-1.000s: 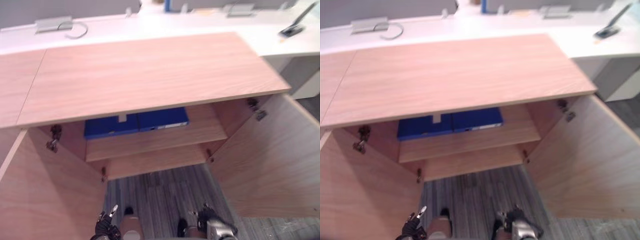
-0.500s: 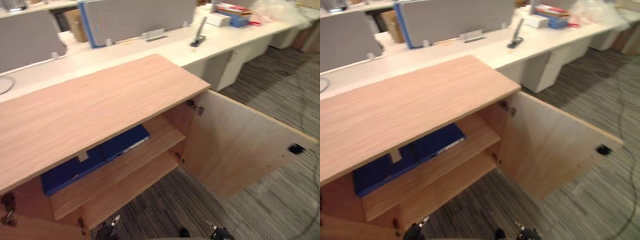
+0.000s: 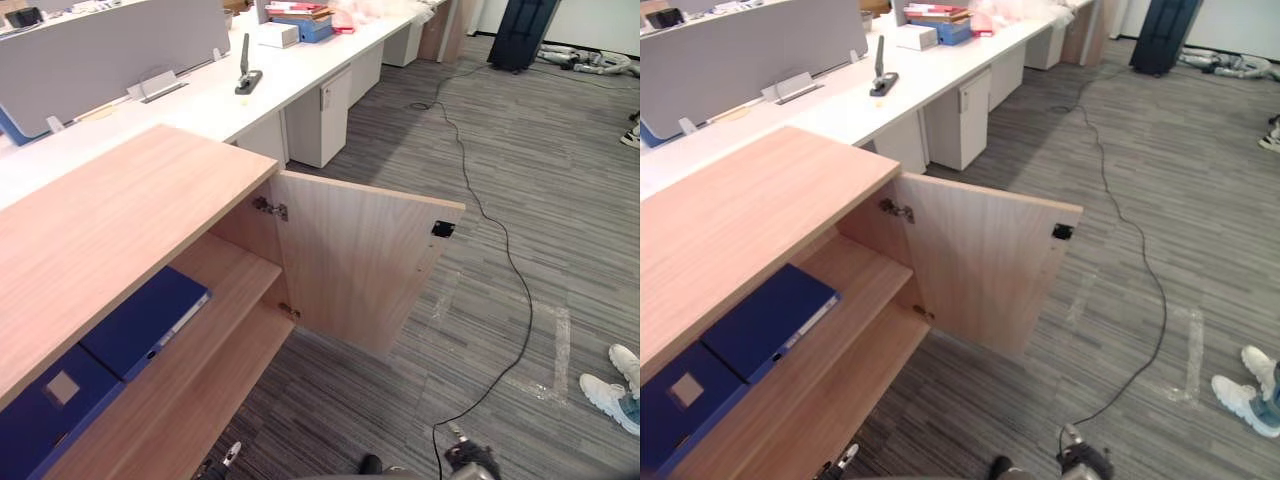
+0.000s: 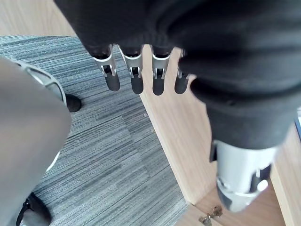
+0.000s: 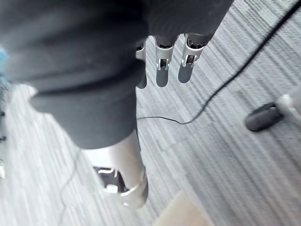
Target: Walk over to the cabinet, pick up the folder, carry it to the office cabinet, place the folder inside the office cabinet, then close the office cabinet door
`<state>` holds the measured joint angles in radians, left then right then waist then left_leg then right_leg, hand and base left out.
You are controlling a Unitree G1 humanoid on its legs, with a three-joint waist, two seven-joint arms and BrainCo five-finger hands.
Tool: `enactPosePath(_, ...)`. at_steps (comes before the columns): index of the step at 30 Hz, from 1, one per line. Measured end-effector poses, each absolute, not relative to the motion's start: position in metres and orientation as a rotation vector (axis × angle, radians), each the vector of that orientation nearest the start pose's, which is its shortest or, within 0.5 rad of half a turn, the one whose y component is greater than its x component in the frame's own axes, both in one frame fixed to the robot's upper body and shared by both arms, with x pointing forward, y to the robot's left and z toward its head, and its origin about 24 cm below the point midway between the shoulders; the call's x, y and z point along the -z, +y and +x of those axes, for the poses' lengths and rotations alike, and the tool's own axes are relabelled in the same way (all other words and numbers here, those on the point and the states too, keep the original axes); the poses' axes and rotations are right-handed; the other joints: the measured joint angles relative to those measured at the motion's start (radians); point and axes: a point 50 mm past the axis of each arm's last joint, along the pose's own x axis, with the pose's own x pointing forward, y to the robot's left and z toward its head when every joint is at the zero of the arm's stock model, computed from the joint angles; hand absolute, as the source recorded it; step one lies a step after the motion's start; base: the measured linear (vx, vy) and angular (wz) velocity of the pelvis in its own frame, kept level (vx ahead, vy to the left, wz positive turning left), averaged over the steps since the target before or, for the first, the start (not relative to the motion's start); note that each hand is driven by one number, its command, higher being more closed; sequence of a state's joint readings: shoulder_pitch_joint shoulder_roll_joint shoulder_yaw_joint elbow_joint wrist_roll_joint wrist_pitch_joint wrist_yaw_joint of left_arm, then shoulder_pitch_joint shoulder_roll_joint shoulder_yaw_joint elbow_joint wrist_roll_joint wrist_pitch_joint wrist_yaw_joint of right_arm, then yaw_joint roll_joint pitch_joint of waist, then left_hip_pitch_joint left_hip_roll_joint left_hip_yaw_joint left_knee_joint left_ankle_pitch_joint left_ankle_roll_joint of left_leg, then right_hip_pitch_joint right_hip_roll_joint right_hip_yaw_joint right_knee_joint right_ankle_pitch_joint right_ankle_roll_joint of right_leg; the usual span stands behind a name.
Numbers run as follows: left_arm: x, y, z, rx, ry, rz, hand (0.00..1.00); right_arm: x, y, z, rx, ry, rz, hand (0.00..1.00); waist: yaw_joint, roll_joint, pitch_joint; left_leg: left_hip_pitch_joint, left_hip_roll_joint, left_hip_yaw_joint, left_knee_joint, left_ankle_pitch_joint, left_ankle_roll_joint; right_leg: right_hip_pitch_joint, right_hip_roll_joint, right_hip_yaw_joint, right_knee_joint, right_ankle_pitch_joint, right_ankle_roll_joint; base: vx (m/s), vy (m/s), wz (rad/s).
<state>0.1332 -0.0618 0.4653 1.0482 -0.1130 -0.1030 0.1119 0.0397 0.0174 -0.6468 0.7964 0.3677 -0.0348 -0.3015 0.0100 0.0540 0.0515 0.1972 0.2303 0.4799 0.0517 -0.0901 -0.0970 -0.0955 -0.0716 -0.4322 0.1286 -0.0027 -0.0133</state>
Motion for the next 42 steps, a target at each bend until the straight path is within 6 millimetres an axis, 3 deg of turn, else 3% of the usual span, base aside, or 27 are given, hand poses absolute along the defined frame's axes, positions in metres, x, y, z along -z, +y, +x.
enactPosePath(8, 0.162, 0.193, 0.073, -0.478, 1.052, -0.183, 0.0, 0.067, -0.32, 0.161, 1.04, 0.46, 0.259, 0.0, -0.018, -0.002, -0.001, 0.013, -0.046, -0.029, -0.019, 0.019, -0.003, 0.048, -0.003, 0.028, -0.113, 0.084, 0.017, 0.06, 0.047, -0.07)
enactPosePath(11, 0.16, 0.201, 0.073, -0.43, 1.048, -0.112, 0.0, 0.043, -0.34, 0.187, 1.026, 0.375, 0.22, 0.0, -0.022, -0.005, 0.001, 0.014, -0.06, -0.045, -0.029, 0.019, -0.004, 0.049, -0.011, 0.034, -0.127, 0.099, 0.022, 0.01, 0.045, -0.03)
enactPosePath(15, 0.159, 0.209, 0.071, -0.406, 1.052, -0.059, 0.0, 0.006, -0.356, 0.241, 0.957, 0.305, 0.167, 0.0, -0.021, -0.015, 0.014, 0.009, -0.079, -0.052, -0.032, 0.019, -0.004, 0.049, -0.024, 0.045, -0.151, 0.126, 0.027, -0.03, 0.029, -0.04)
enactPosePath(19, 0.157, 0.213, 0.074, -0.371, 1.04, -0.018, 0.0, -0.036, -0.353, 0.297, 0.874, 0.253, 0.184, 0.0, -0.013, -0.014, 0.052, -0.02, -0.096, -0.091, -0.031, 0.014, -0.004, 0.037, -0.035, 0.047, -0.187, 0.167, 0.026, -0.11, 0.02, 0.02)
enactPosePath(24, 0.158, 0.206, 0.074, -0.322, 1.046, 0.005, 0.0, -0.087, -0.344, 0.34, 0.792, 0.149, 0.266, 0.0, 0.01, 0.019, 0.094, -0.039, -0.098, -0.16, -0.027, -0.033, -0.014, 0.031, -0.037, 0.035, -0.202, 0.196, 0.026, -0.13, 0.023, 0.07)
enactPosePath(32, 0.159, 0.204, 0.072, -0.328, 1.044, -0.019, 0.0, -0.126, -0.335, 0.365, 0.677, 0.102, 0.282, 0.0, 0.036, 0.033, 0.12, -0.061, -0.109, -0.207, -0.009, -0.035, -0.009, 0.038, -0.057, 0.008, -0.201, 0.203, 0.028, -0.05, 0.026, 0.14)
enactPosePath(37, 0.158, 0.202, 0.074, -0.304, 1.027, -0.009, 0.0, -0.145, -0.319, 0.38, 0.538, 0.099, 0.104, 0.0, 0.046, 0.039, 0.13, -0.073, -0.113, -0.232, -0.003, -0.034, -0.009, 0.043, -0.065, -0.006, -0.201, 0.203, 0.028, 0.0, 0.036, 0.14)
enactPosePath(42, 0.158, 0.202, 0.074, -0.284, 1.032, 0.011, 0.0, -0.153, -0.321, 0.381, 0.526, 0.1, 0.022, 0.0, 0.048, 0.045, 0.149, -0.076, -0.115, -0.243, 0.001, -0.035, -0.009, 0.044, -0.068, -0.006, -0.201, 0.203, 0.028, 0.0, 0.026, 0.03)
